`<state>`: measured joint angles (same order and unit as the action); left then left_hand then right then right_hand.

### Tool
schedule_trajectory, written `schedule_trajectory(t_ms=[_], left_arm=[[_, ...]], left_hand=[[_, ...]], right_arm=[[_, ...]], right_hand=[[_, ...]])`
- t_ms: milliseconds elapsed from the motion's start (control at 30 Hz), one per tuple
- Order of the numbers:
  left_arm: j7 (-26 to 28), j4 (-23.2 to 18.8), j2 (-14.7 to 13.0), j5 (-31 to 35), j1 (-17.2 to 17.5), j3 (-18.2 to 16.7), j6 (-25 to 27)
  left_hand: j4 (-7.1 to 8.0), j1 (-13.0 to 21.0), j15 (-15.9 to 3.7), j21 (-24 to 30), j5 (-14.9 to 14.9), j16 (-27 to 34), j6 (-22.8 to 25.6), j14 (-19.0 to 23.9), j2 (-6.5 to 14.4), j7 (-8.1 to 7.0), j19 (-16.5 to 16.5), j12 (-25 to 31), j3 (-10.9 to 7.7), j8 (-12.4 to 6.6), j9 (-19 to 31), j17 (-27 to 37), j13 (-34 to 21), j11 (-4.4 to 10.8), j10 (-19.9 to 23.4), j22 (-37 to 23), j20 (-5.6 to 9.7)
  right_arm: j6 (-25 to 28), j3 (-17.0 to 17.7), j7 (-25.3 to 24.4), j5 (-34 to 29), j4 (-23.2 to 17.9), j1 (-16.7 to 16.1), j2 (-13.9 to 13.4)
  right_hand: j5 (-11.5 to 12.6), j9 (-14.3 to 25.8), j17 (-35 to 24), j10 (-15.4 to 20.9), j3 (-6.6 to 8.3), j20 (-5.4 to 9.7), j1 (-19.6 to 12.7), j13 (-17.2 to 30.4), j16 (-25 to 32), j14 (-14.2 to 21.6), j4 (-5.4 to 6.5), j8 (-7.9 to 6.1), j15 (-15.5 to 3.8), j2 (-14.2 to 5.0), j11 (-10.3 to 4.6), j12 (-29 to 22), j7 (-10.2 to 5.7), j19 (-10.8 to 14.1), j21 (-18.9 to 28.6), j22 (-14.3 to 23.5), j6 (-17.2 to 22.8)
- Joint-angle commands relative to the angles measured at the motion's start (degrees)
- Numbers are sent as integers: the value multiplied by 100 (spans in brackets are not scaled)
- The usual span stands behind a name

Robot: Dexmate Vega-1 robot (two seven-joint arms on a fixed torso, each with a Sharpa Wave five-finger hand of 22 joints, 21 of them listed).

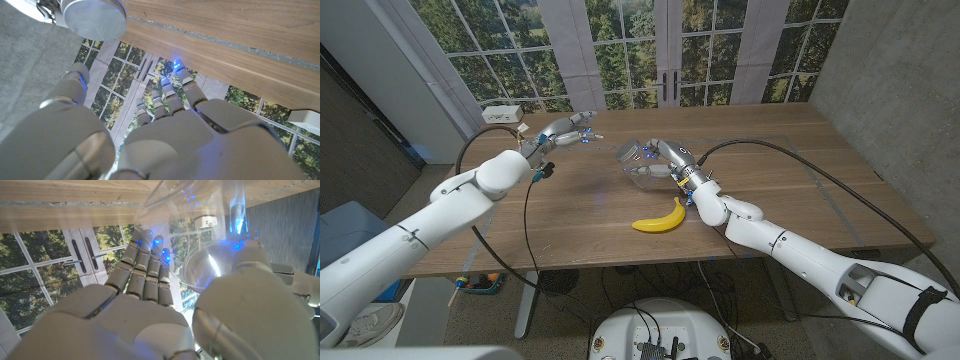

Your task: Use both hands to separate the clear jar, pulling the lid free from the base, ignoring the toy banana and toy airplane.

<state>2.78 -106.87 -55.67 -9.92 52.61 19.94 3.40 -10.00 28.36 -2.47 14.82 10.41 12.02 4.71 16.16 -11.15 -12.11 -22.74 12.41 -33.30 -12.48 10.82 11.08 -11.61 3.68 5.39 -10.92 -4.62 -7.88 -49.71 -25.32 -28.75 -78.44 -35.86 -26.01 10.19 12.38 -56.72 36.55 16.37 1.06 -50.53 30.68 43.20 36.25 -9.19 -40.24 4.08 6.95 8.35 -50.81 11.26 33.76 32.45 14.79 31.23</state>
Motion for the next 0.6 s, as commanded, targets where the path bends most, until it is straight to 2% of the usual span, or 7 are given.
schedule_trajectory(t_ms=[33,133,333,600], left_arm=[[-378,-102,-42,257,-277,288,126],[-431,-53,7,255,-313,334,66],[-634,89,120,144,-424,429,-33],[-574,185,251,226,-450,520,-168]], left_hand=[[-3,-19,-168,-1,80,-28,-46,-14,-62,-13,-32,-26,85,14,7,18,-16,7,-14,-15,-12],[-1,-39,-172,12,112,-24,-60,6,-74,-13,-87,-20,164,24,6,19,-17,8,-3,-13,3],[31,-169,-168,50,227,-26,-56,36,-81,-12,-291,-14,483,44,2,19,-15,5,21,5,31],[43,-292,-177,98,382,2,22,190,-56,-23,-592,33,873,48,-6,12,-8,3,171,27,36]], right_arm=[[95,-6,-67,-243,-163,-29,-53],[111,-8,-82,-283,-194,-43,-66],[133,-1,-103,-341,-263,-71,-89],[149,1,-129,-411,-341,-109,-114]], right_hand=[[22,14,-36,1705,612,135,-1155,977,-19,793,-29,-29,-1641,-1069,-1697,-260,-1310,-92,42,28,2514],[24,12,-48,1701,614,137,-1149,975,-33,800,-21,-26,-1638,-1068,-1701,-252,-1302,-105,55,27,2518],[25,3,-73,1710,620,140,-1145,988,-62,812,-14,-17,-1639,-1061,-1712,-250,-1310,-123,85,25,2532],[27,10,-97,1709,628,146,-1148,992,-94,813,-13,-13,-1643,-1056,-1715,-240,-1312,-154,109,23,2532]])
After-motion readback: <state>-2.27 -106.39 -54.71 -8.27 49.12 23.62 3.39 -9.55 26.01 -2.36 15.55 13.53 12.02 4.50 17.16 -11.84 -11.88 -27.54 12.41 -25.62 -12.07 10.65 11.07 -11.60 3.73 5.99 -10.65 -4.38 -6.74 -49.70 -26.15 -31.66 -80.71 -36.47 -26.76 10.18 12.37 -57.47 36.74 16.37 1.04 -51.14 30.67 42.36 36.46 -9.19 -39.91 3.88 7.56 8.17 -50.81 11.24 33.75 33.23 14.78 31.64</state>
